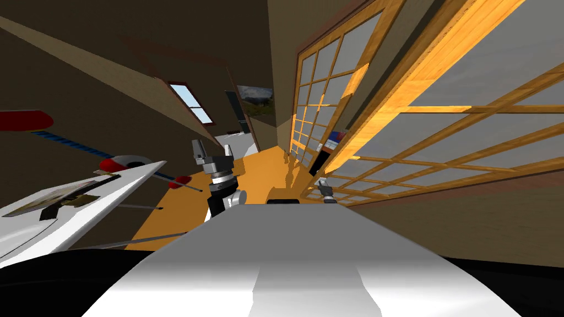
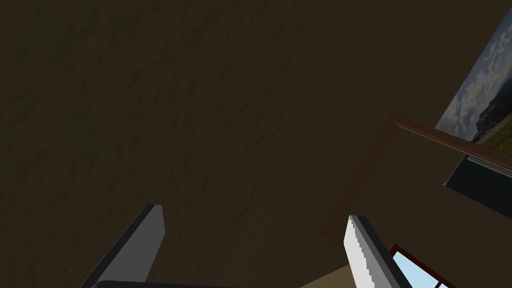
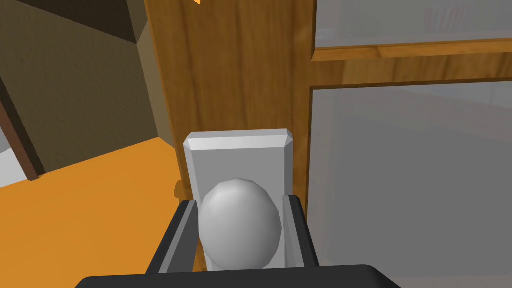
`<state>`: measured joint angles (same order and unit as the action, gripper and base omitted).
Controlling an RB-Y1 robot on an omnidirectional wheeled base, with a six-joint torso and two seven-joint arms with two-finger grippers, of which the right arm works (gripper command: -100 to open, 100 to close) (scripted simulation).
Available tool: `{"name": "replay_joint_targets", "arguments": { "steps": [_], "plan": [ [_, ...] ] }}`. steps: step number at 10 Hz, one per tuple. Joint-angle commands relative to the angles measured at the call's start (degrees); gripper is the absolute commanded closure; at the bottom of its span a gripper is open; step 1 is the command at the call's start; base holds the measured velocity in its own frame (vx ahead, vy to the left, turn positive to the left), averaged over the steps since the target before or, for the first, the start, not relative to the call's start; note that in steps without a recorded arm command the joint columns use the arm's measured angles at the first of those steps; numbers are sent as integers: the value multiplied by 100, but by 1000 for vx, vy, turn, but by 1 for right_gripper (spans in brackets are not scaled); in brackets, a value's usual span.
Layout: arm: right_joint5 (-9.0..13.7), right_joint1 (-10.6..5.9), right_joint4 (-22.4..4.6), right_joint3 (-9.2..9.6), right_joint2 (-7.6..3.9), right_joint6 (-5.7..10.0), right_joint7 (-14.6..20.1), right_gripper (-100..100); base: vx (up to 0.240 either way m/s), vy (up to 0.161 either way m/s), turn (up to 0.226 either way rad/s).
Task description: Pull the door open
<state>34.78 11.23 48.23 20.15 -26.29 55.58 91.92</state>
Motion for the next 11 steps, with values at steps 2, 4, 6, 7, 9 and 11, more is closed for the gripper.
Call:
{"name": "replay_joint_targets", "arguments": {
  "steps": [2,4,6,7,9,11],
  "plan": [
    [-79,130,-38,171,-125,243,173,100,-193,-43,115],
    [-141,242,-44,306,-246,431,314,100,-213,-37,114],
    [-191,333,-48,417,-345,585,428,100,-175,-32,96],
    [-215,378,-50,470,-392,659,484,100,-188,-15,77],
    [-268,456,-83,527,-397,762,482,100,-56,-7,-17],
    [-358,543,-189,633,-431,1012,541,100,1,-11,-45]
  ]
}}
